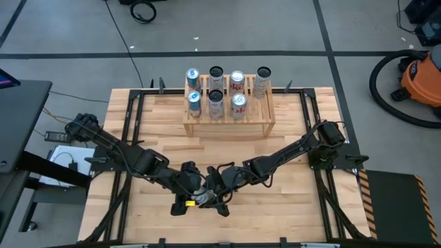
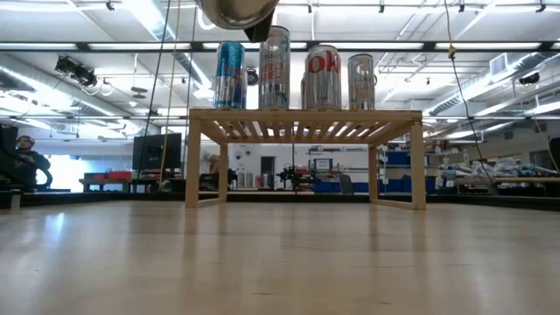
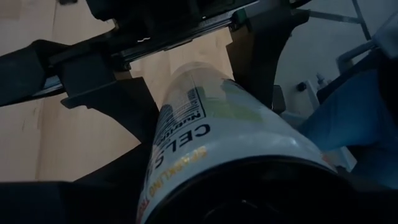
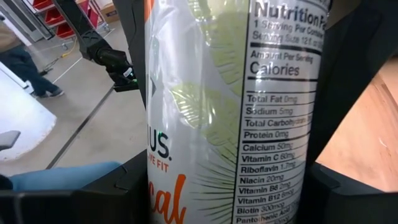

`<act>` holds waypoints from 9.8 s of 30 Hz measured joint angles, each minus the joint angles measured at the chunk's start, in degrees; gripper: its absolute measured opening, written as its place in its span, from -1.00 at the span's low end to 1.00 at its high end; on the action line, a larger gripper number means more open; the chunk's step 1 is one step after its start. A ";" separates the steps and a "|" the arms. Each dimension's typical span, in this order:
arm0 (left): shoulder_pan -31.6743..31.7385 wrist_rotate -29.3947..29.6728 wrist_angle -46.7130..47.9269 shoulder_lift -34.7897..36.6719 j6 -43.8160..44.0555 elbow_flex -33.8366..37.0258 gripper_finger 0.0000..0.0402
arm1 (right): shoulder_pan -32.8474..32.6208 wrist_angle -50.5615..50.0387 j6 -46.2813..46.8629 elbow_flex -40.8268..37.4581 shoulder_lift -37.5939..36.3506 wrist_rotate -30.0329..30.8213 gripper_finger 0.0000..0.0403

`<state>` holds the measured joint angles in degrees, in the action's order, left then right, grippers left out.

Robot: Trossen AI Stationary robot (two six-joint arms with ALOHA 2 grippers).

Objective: Place canned beverage on shelf
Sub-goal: Put the white and yellow soda can on the shelf aligned with the white and yellow soda can, then return to Home Position

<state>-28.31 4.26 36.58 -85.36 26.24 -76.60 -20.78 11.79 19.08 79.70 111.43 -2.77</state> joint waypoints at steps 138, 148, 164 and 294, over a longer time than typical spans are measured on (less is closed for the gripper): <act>14.85 3.49 -6.67 13.46 -8.61 0.00 0.84 | 26.61 -10.75 -21.18 -45.02 -78.44 25.56 0.31; 14.60 3.47 -6.01 13.46 -8.47 0.00 0.84 | 28.12 10.94 -23.64 -58.14 -77.12 21.76 0.32; 14.64 3.47 -5.91 13.46 -8.63 -0.01 0.84 | 36.74 28.77 -25.25 -64.19 -64.55 12.51 0.32; 18.43 0.92 1.38 35.36 -10.74 6.67 0.84 | 52.85 13.07 -12.58 -49.09 -80.62 -12.50 0.87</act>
<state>-9.88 5.18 37.96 -50.00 15.50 -69.93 32.08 24.86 6.50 30.61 30.81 -15.28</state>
